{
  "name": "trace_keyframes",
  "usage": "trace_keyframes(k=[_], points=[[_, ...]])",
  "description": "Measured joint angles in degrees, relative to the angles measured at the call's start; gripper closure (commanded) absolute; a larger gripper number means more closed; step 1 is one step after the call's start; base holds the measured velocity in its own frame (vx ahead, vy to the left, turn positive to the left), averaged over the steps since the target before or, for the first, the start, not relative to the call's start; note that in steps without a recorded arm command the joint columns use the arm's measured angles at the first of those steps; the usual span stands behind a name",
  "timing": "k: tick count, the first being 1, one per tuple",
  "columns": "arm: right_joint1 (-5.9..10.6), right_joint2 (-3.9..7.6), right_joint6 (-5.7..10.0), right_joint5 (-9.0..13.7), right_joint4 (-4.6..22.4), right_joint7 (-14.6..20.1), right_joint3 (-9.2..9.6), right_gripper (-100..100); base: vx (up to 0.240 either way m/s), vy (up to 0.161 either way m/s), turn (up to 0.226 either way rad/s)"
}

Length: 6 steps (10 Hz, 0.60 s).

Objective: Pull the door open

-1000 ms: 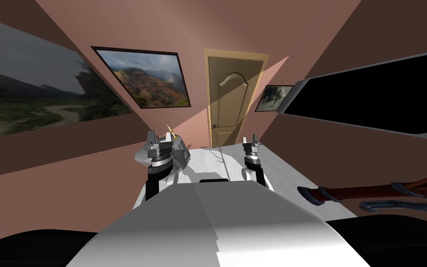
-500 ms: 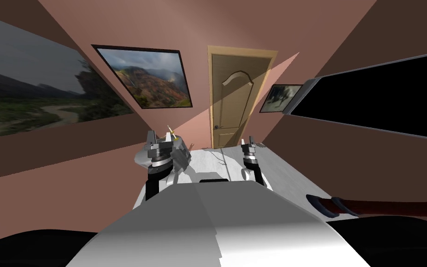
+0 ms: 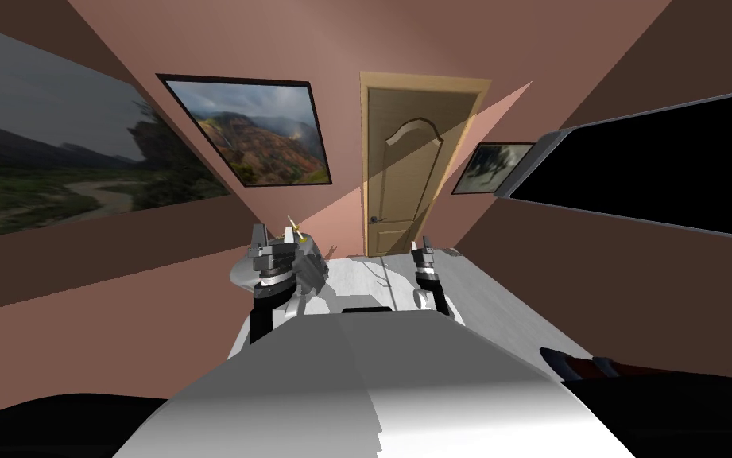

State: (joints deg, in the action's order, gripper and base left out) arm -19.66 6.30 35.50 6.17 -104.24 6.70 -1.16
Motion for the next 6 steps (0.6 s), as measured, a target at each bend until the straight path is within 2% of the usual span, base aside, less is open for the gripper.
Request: trace_keyframes(k=[3, 4, 6], points=[[0.7, 1.04, 0.22, 0.1, 3.4, 0.0, 0.0, -100, 0.111, 0.024, 0.046], [1.19, 1.39, 0.52, 0.2, 5.0, 0.0, -0.02, -100, 0.151, 0.03, 0.081], [2.68, 2.19, 0.14, 0.3, 8.4, -0.2, -0.1, -100, 0.143, 0.04, 0.048]])
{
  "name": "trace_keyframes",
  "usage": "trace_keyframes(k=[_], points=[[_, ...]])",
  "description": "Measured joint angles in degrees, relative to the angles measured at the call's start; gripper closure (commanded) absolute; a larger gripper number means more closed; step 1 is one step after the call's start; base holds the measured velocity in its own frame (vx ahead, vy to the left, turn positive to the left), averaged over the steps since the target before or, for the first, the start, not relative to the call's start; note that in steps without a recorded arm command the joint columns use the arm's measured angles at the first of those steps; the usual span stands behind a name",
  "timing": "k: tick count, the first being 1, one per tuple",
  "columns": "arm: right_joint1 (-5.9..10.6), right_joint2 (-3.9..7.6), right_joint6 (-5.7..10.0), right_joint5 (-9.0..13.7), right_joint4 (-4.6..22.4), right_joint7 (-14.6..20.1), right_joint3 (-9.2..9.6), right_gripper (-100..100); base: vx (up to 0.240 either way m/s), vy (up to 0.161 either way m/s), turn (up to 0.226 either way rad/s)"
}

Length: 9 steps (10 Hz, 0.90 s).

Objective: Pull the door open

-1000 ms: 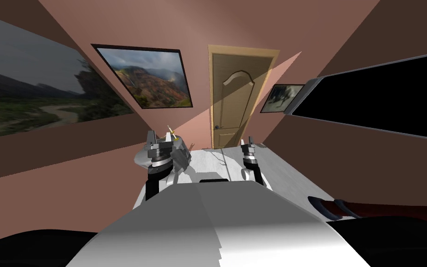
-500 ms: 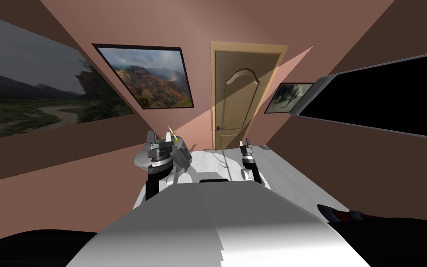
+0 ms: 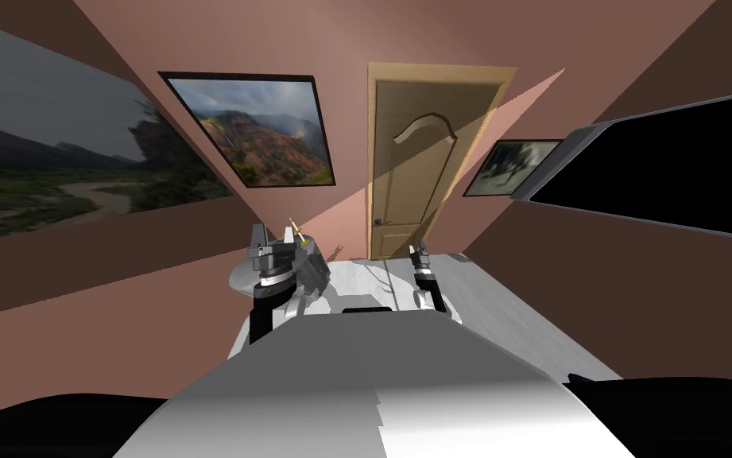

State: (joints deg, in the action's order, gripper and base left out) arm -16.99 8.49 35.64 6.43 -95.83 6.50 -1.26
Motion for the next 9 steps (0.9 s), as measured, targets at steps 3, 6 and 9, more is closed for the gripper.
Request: trace_keyframes(k=[3, 6, 9], points=[[1.03, 1.05, 0.11, 0.1, 3.8, 0.0, -0.03, -100, 0.114, 0.035, 0.057], [2.09, 1.93, -0.21, 0.2, 7.8, -0.4, 0.12, -100, 0.127, 0.023, 0.056], [3.57, 2.81, -0.25, 0.3, 11.7, -0.5, 0.03, -100, 0.098, 0.018, 0.045]])
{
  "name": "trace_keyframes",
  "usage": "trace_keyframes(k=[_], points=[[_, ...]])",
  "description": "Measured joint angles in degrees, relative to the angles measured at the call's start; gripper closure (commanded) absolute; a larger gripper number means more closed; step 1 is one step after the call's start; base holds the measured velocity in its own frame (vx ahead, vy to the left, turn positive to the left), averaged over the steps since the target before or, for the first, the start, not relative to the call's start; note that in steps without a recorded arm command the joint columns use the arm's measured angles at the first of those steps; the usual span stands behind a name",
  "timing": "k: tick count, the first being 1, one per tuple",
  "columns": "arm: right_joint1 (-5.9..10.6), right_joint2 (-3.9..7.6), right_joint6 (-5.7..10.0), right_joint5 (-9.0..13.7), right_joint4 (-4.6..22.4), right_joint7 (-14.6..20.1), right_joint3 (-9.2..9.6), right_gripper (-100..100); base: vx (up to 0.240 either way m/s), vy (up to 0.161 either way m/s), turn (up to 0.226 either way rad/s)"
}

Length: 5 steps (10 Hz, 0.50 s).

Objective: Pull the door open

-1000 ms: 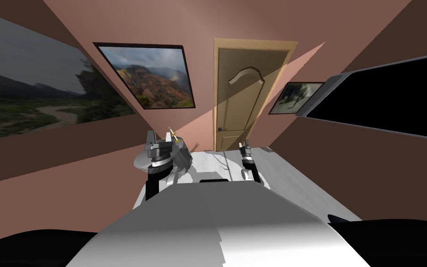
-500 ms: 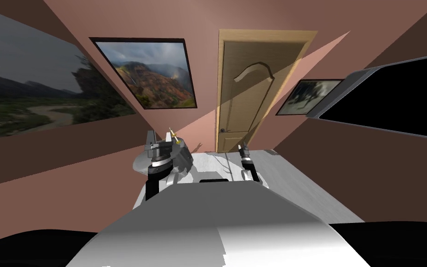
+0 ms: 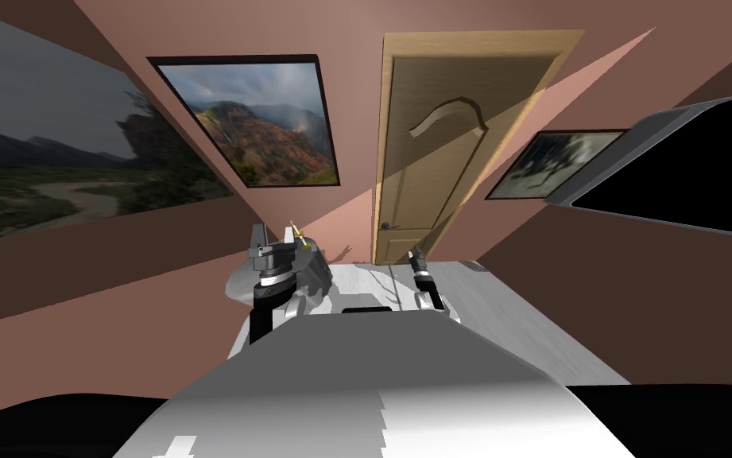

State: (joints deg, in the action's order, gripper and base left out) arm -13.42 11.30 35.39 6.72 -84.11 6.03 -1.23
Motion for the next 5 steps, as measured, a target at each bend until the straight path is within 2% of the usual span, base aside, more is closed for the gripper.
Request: trace_keyframes(k=[3, 5], points=[[0.43, 0.84, -0.14, 0.1, 2.7, -0.1, 0.04, -100, 0.098, 0.021, 0.042], [1.3, 1.31, 0.17, 0.1, 5.4, -0.2, 0.05, -100, 0.112, 0.007, 0.042]])
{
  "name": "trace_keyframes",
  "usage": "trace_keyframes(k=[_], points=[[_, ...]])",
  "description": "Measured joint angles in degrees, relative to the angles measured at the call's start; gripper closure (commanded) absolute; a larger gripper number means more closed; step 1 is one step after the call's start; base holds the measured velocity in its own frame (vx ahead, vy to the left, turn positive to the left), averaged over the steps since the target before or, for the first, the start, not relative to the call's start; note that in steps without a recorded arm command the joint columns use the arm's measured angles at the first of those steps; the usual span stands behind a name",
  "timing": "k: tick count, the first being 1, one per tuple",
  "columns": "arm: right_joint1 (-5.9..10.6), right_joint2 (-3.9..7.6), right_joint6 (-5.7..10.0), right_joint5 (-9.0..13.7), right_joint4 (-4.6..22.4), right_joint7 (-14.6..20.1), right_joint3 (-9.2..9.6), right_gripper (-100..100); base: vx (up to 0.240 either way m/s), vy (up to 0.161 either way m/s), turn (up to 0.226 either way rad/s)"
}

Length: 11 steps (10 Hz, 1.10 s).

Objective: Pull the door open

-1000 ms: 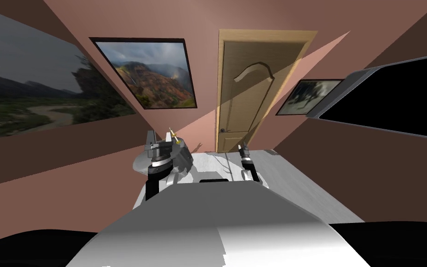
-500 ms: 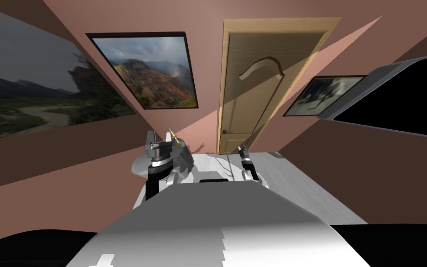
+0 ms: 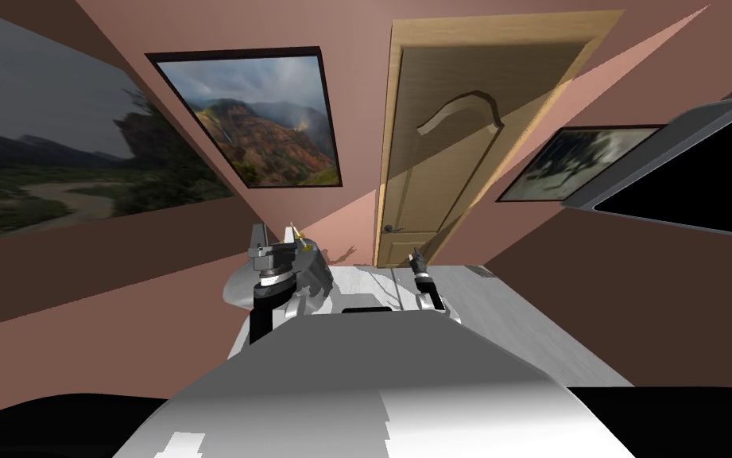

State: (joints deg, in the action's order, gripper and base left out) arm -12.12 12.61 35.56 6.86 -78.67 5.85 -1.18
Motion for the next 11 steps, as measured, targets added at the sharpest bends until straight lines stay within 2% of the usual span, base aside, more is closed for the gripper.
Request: trace_keyframes(k=[7, 11], points=[[2.28, 1.65, -0.18, 0.2, 7.1, -0.2, -0.06, -100, 0.102, 0.01, 0.041], [3.78, 2.74, -0.12, 0.3, 12.0, -0.4, -0.08, -100, 0.152, 0.008, 0.047]])
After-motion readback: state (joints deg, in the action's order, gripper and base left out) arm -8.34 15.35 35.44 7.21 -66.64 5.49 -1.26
